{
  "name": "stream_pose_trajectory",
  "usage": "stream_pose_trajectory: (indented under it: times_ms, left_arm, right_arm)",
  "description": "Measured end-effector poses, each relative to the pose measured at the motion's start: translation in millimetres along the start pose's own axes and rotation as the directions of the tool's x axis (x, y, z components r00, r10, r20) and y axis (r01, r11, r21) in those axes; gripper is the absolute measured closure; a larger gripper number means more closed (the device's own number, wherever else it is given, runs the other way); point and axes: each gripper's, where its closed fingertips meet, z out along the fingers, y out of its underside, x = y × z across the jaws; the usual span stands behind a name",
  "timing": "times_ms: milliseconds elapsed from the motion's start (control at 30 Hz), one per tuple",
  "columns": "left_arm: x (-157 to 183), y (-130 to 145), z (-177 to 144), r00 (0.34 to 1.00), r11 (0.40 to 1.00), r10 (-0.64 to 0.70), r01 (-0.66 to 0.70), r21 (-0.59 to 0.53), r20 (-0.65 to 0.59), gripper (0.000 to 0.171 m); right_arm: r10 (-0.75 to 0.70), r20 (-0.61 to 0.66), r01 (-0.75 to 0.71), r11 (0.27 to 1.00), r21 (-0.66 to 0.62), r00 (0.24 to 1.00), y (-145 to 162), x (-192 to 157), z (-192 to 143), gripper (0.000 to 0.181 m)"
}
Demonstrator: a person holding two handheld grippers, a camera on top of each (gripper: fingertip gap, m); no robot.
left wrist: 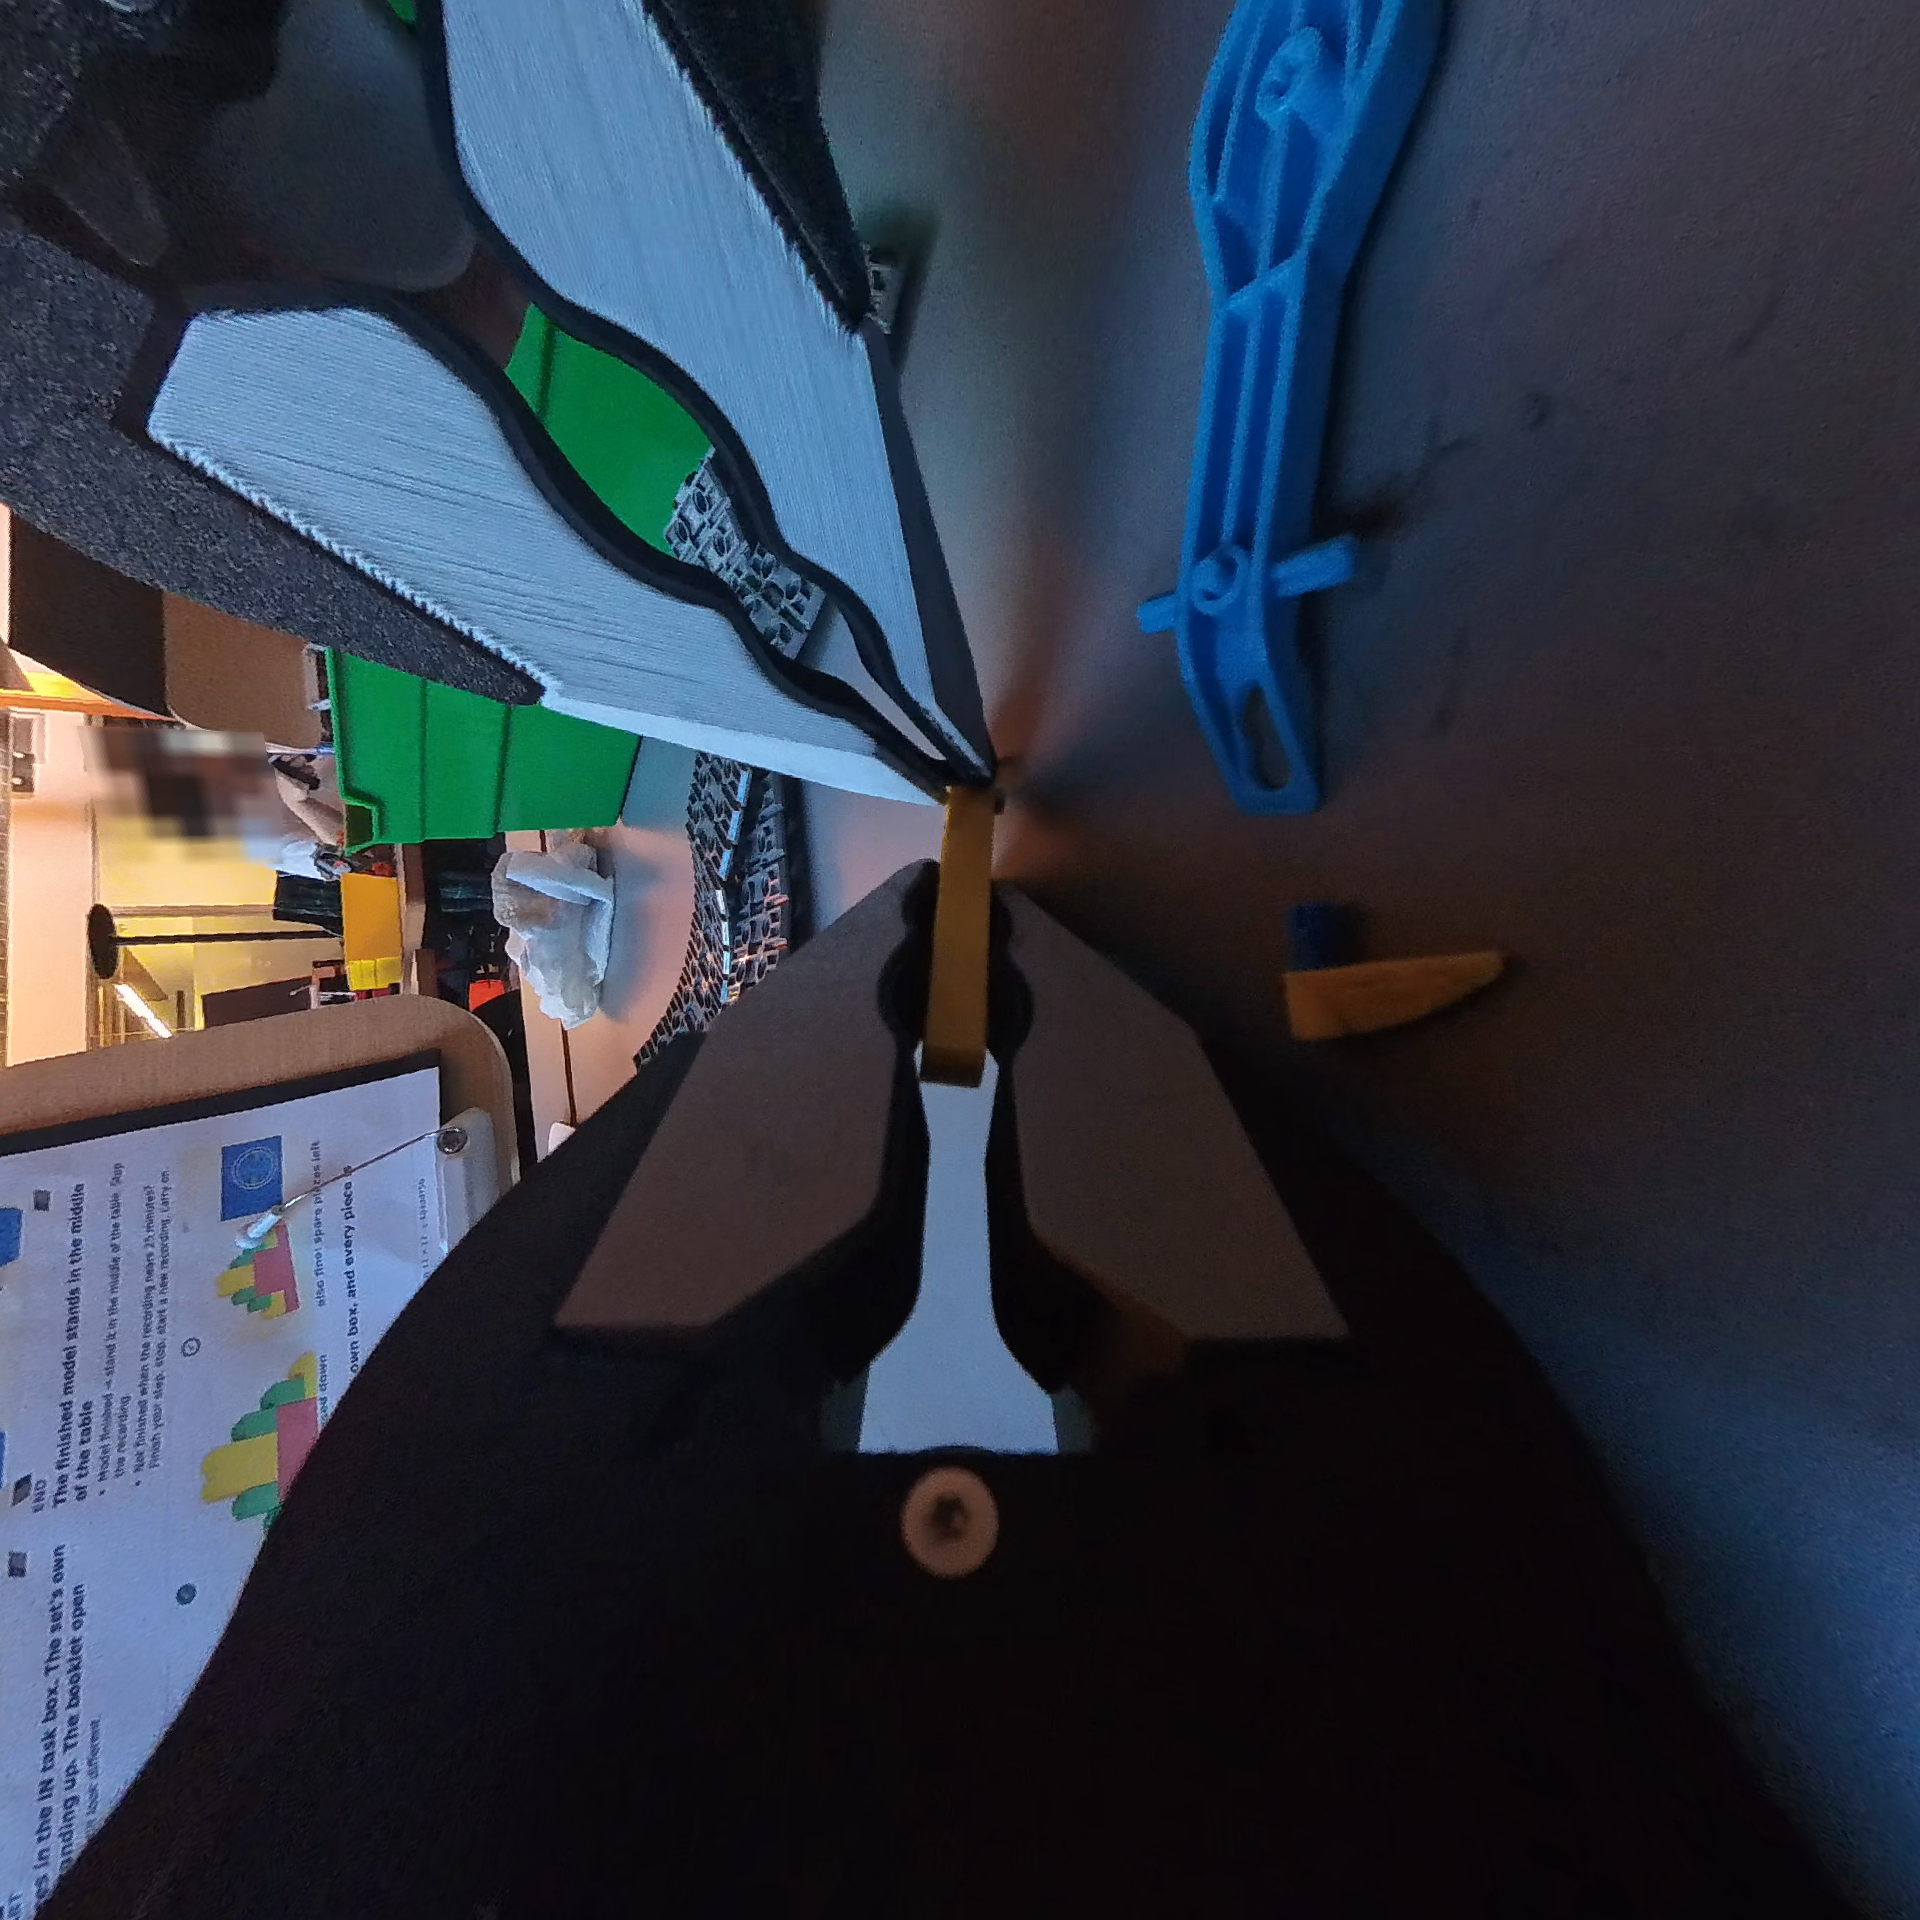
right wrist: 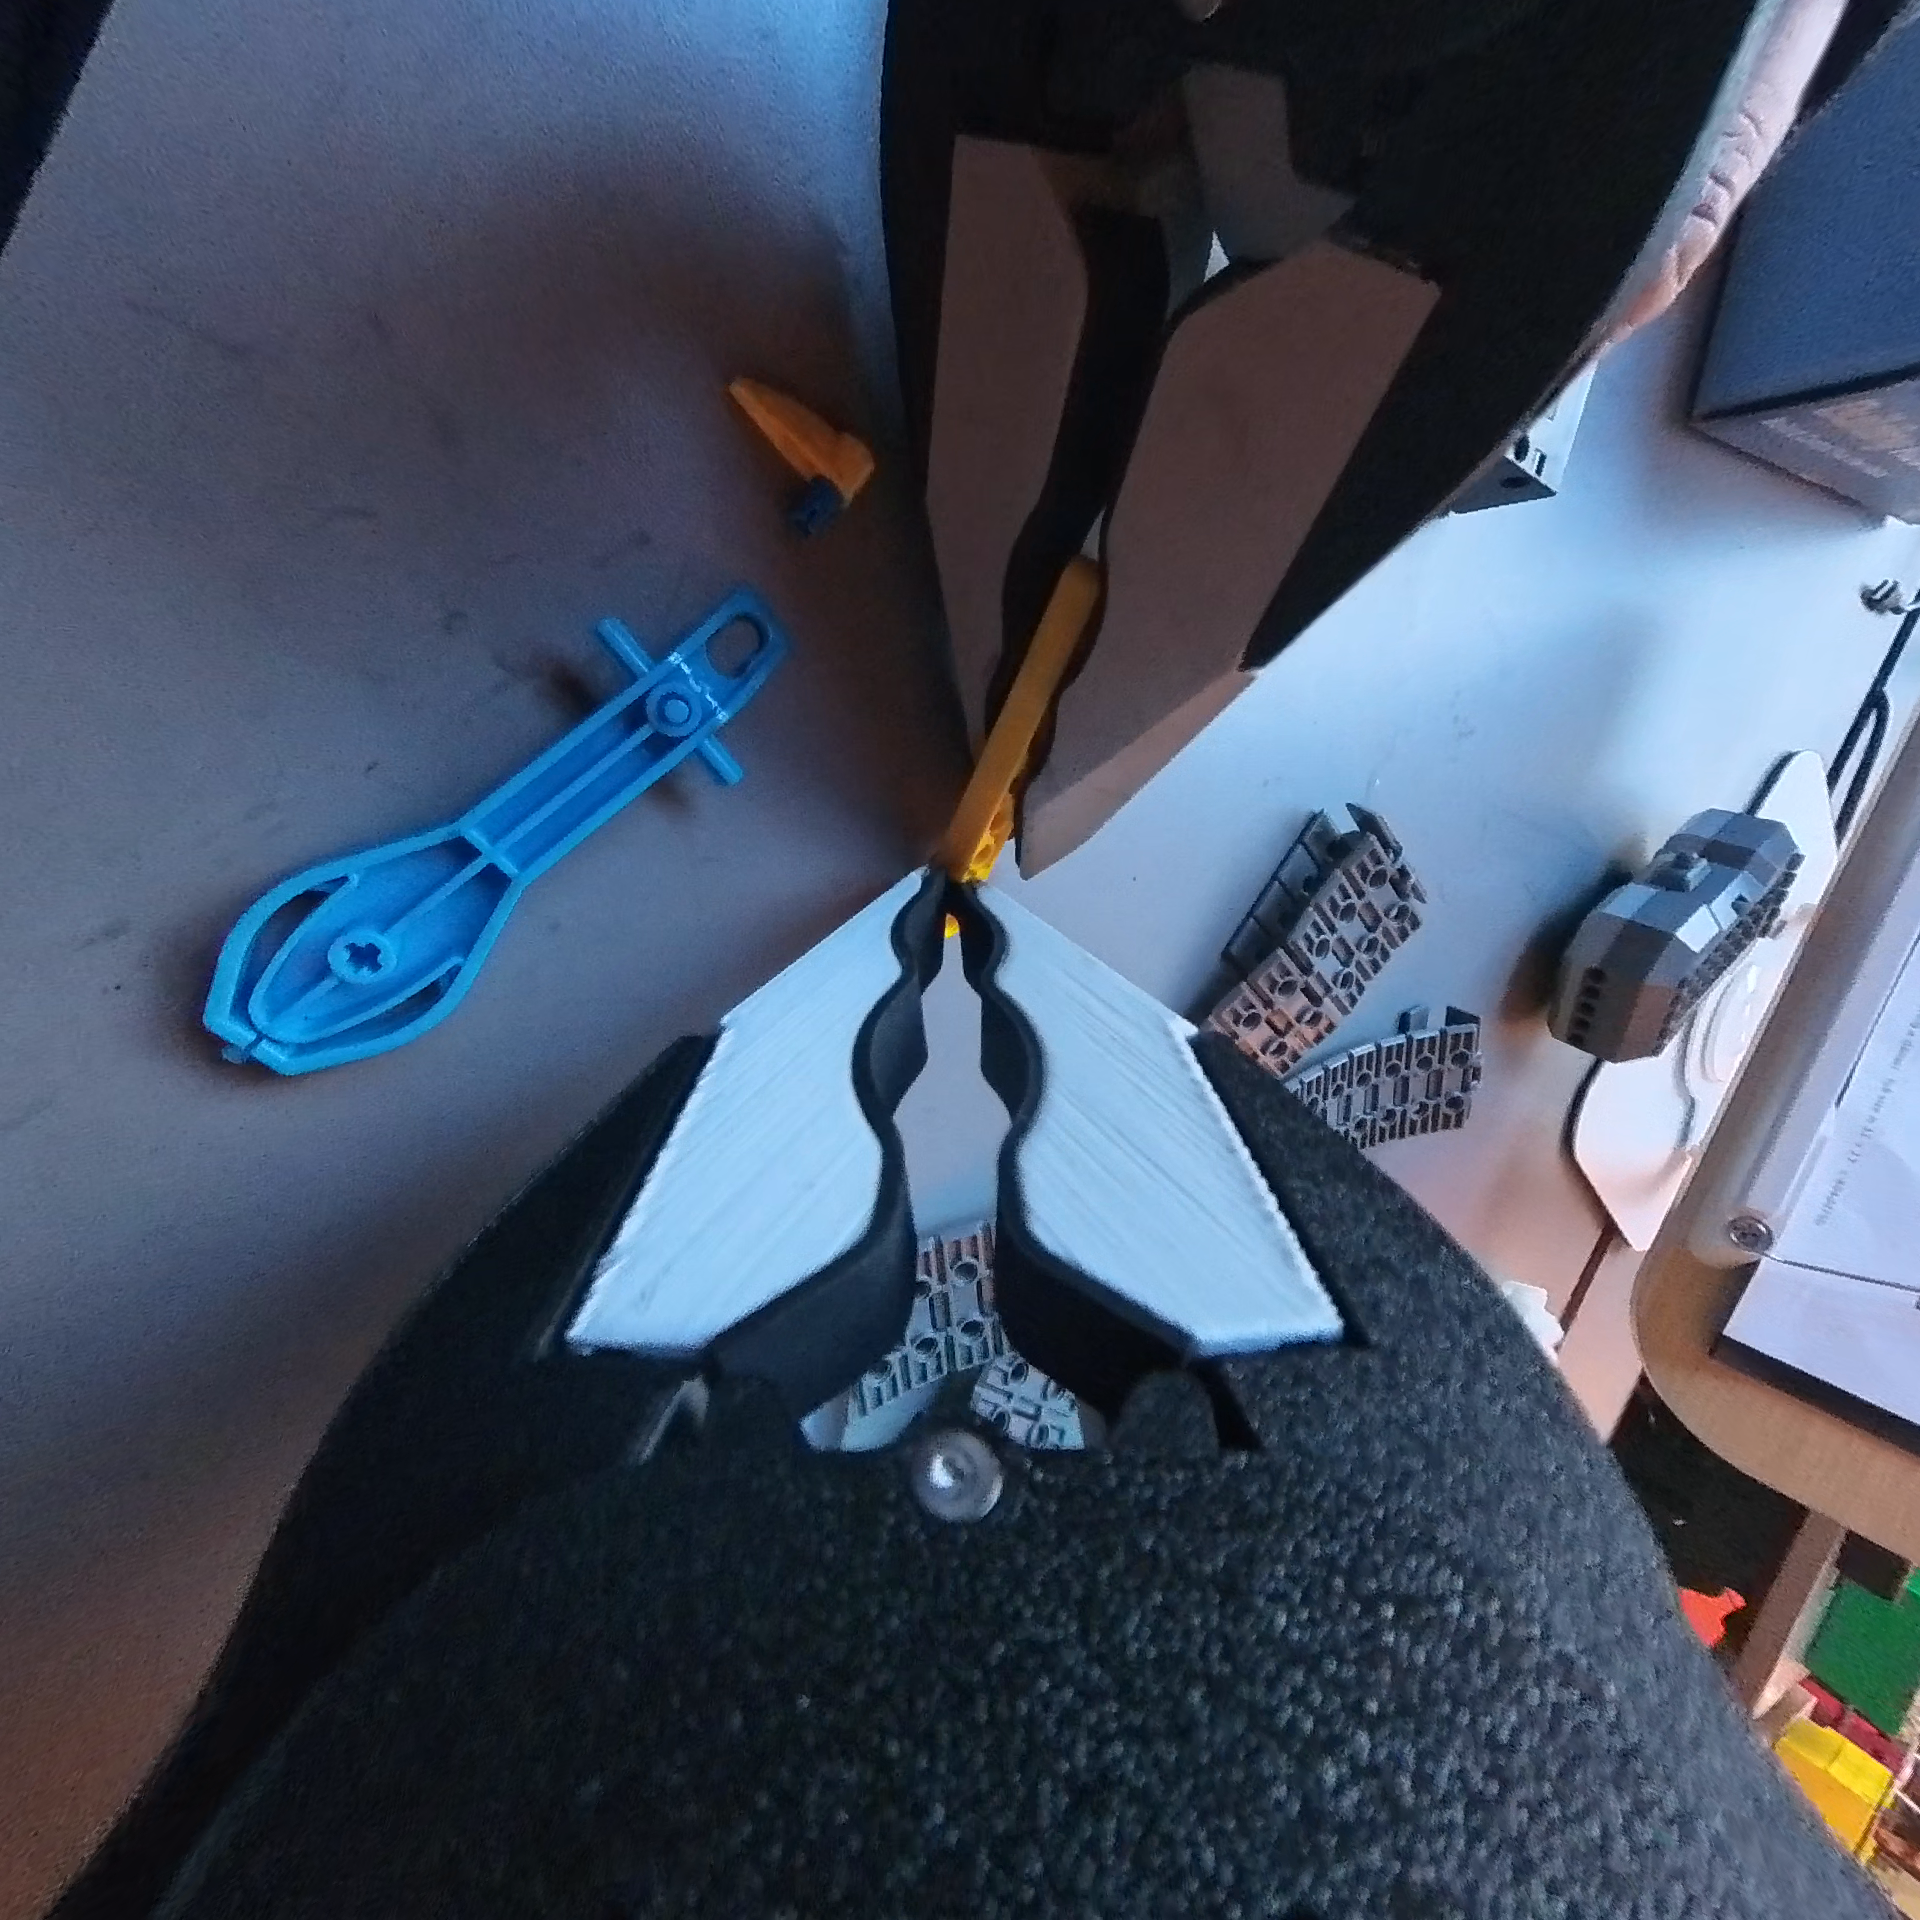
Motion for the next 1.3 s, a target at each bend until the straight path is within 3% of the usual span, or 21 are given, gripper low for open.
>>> stream_pose_trajectory:
  times_ms: [333,467,567,633,733,833,933,1000,1133,1300]
  left_arm:
    - [0,0,0,1.000,1.000,-0.018,0.018,0.010,-0.006,0.166]
    - [-2,3,1,0.999,0.999,-0.044,0.044,0.005,-0.003,0.166]
    - [-17,2,-5,0.988,0.988,-0.149,0.147,0.046,0.038,0.166]
    - [-31,-1,-13,0.955,0.952,-0.292,0.285,0.114,0.045,0.166]
    - [-58,-1,-28,0.878,0.862,-0.473,0.445,0.240,0.072,0.166]
    - [-71,-5,-38,0.824,0.784,-0.565,0.519,0.342,0.045,0.166]
    - [-73,-8,-42,0.799,0.739,-0.601,0.553,0.385,0.006,0.166]
    - [-74,-10,-45,0.799,0.735,-0.601,0.547,0.401,0.010,0.166]
    - [-79,-12,-50,0.803,0.746,-0.593,0.523,0.412,0.054,0.166]
    - [-81,-11,-50,0.797,0.744,-0.600,0.524,0.415,0.069,0.166]
  right_arm:
    - [0.055,0.056,-0.057,0.997,0.047,0.997,1,-1,1,0.181]
    - [0.169,0.048,-0.170,0.985,0.011,0.984,3,4,0,0.181]
    - [0.324,-0.046,-0.323,0.946,0.022,0.945,4,17,-14,0.181]
    - [0.534,-0.128,-0.525,0.846,0.096,0.836,6,31,-29,0.181]
    - [0.823,-0.126,-0.782,0.566,0.261,0.554,6,39,-48,0.173]
    - [0.944,0.022,-0.856,0.288,0.429,0.329,-7,45,-57,0.164]
    - [0.948,0.210,-0.824,0.082,0.560,0.237,-28,57,-69,0.168]
    - [0.942,0.266,-0.810,0.010,0.586,0.204,-33,62,-72,0.173]
    - [0.944,0.294,-0.786,-0.066,0.614,0.150,-31,67,-73,0.179]
    - [0.922,0.378,-0.774,-0.179,0.608,0.083,-28,68,-72,0.174]
